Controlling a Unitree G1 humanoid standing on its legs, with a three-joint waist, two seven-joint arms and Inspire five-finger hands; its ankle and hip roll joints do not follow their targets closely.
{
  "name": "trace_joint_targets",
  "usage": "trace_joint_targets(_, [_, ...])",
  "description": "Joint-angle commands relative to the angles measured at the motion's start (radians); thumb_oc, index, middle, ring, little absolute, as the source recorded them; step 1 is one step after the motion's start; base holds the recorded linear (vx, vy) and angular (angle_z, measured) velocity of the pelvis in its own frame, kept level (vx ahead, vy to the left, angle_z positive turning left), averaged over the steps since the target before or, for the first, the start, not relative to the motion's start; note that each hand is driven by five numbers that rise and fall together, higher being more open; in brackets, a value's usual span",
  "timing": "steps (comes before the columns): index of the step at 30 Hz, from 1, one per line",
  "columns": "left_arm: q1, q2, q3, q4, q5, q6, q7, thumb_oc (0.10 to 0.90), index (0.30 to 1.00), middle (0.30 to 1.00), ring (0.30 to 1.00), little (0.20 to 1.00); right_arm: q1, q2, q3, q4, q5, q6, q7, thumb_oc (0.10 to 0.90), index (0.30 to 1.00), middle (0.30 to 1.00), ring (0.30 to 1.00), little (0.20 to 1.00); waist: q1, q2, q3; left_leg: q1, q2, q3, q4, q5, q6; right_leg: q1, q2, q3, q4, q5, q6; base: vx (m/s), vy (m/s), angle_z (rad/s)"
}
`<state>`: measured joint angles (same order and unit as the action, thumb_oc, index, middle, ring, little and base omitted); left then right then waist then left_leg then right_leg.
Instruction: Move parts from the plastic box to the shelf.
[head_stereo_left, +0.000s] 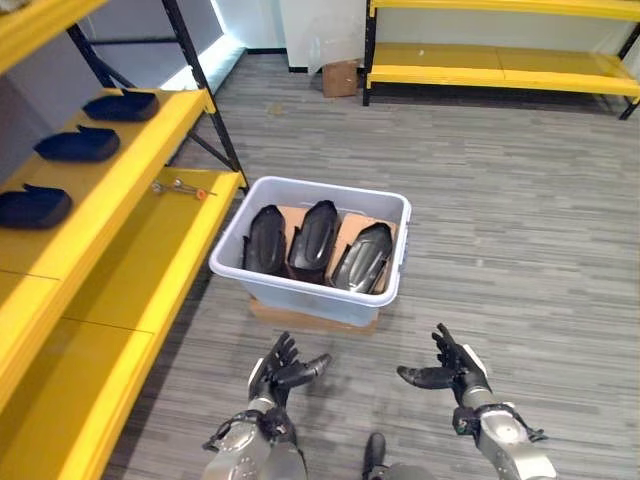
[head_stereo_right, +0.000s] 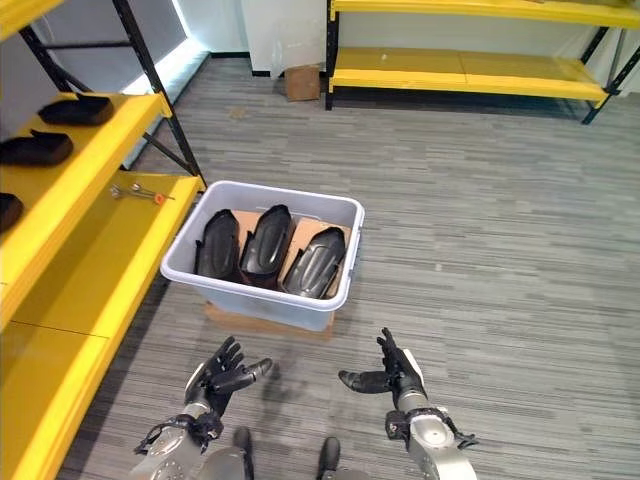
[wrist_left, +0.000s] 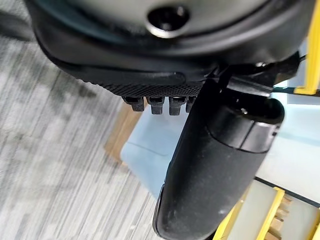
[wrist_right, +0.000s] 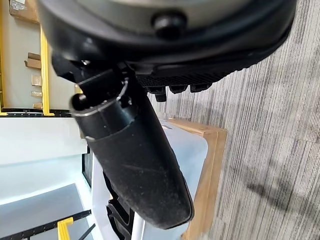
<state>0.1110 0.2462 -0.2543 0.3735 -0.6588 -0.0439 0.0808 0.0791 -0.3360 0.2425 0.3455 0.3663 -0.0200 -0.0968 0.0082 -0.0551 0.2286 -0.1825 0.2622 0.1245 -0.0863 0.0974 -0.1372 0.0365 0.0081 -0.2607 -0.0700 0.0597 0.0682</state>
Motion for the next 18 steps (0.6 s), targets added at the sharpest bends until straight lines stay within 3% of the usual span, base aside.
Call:
trace_joint_targets(1, [-0.018,0.054,0.022,-0.121,0.021,-0.073,0.0,0.9,1.0,1.0,1.0,1.0,-0.025,-0.034,-0.01,-0.077,0.013,-0.089,-0.005,0.9,1.0,1.0,1.0,1.0,0.02,0.012,-0.018,0.02,0.029,-0.019,0.036,0.102,0.009,0.039,-0.099,0.063,0.083,-0.128,-0.003,0.19,0.123,-0.33])
trace_joint_targets(3, [-0.009,0.055,0.03,-0.119,0.021,-0.076,-0.006,0.9,1.0,1.0,1.0,1.0,-0.019,-0.028,-0.007,-0.076,0.004,-0.083,0.01,0.9,1.0,1.0,1.0,1.0,0.025,0.02,-0.037,0.066,0.02,-0.015,0.009,0.083,0.014,0.058,-0.101,0.069,0.091,-0.138,0.007,0.24,0.194,-0.61])
trace_joint_targets(8, [-0.028,0.07,0.03,-0.122,0.017,-0.079,0.001,0.9,1.0,1.0,1.0,1.0,-0.015,-0.004,-0.009,-0.083,0.005,-0.073,0.014,0.9,1.0,1.0,1.0,1.0,0.026,0.001,-0.057,0.087,-0.035,0.026,0.054,0.03,0.041,0.076,-0.154,0.087,0.12,-0.144,0.03,0.23,0.222,-0.57])
trace_joint_targets(12, [-0.041,0.089,0.026,-0.129,0.027,-0.079,0.013,0.9,1.0,1.0,1.0,1.0,-0.036,0.013,0.004,-0.088,-0.011,-0.064,0.018,0.9,1.0,1.0,1.0,1.0,0.03,-0.028,-0.071,0.069,-0.108,0.046,0.096,-0.049,0.089,0.047,-0.223,0.1,0.119,-0.081,0.078,0.13,0.209,0.24])
trace_joint_targets(18, [-0.067,0.1,0.028,-0.133,0.033,-0.086,0.023,0.9,1.0,1.0,1.0,1.0,-0.093,0.023,0.034,-0.096,-0.035,-0.063,0.018,0.9,1.0,1.0,1.0,1.0,0.04,-0.041,-0.061,0.062,-0.188,0.052,0.106,-0.112,0.147,-0.019,-0.285,0.108,0.191,0.016,0.121,0.09,0.195,-0.14])
